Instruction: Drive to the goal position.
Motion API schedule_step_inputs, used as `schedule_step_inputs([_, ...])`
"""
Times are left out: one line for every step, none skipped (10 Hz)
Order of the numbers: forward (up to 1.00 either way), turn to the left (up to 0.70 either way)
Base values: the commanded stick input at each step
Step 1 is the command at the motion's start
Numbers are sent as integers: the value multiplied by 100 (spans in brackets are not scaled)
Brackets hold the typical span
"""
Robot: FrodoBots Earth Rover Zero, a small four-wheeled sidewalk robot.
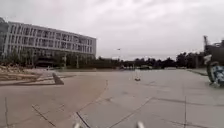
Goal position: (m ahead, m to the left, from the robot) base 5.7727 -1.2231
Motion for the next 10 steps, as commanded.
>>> schedule_step_inputs([85, -34])
schedule_step_inputs([85, -27])
schedule_step_inputs([85, -12])
schedule_step_inputs([85, 0])
schedule_step_inputs([85, 0])
schedule_step_inputs([85, 0])
schedule_step_inputs([85, -8])
schedule_step_inputs([85, -21])
schedule_step_inputs([85, -34])
schedule_step_inputs([85, -34])
